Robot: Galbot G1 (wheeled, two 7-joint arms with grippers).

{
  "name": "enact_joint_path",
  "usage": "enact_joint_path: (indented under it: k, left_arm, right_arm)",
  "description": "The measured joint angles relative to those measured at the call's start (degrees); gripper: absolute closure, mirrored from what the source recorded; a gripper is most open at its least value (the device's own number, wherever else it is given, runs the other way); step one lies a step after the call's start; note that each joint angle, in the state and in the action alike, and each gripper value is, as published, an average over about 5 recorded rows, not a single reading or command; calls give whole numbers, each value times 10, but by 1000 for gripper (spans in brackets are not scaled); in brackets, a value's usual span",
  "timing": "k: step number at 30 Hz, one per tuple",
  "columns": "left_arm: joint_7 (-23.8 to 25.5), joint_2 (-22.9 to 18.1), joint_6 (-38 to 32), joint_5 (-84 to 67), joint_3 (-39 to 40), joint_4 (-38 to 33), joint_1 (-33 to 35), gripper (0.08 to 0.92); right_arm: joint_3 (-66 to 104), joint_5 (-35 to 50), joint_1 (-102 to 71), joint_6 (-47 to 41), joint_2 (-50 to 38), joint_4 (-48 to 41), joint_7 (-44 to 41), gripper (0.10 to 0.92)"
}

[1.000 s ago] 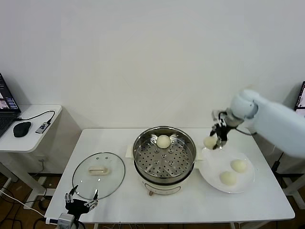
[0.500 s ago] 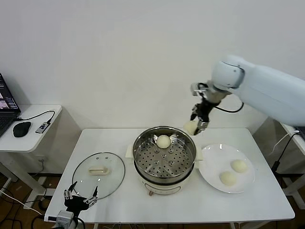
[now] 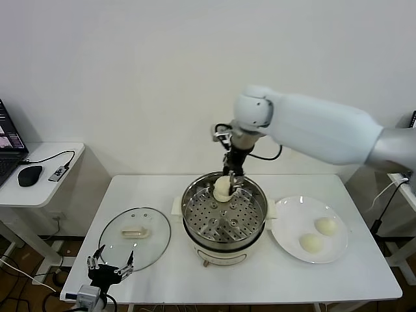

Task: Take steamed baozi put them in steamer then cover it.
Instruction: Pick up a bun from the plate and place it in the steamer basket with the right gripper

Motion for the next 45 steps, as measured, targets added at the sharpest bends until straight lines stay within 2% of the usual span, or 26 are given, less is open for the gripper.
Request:
enact_joint_path:
  k: [15,31,39,45]
  left_arm:
    - [0,-1,0,-4,1,-2,-2,177]
    - [0,-3,0,-4,5,1,-5,177]
    - [1,-3,1,-4,5,4,-5,177]
    - [3,-2,1,-4,2,4,-3,177]
  right_arm:
    - [2,-28,-65,1,63,-45,14,406]
    - [10,-39,-95,7,84,-74,26,401]
    - [20,-37,-94,5,76,-65,31,227]
    - [31,-39,-77,6,53,-46,28,203]
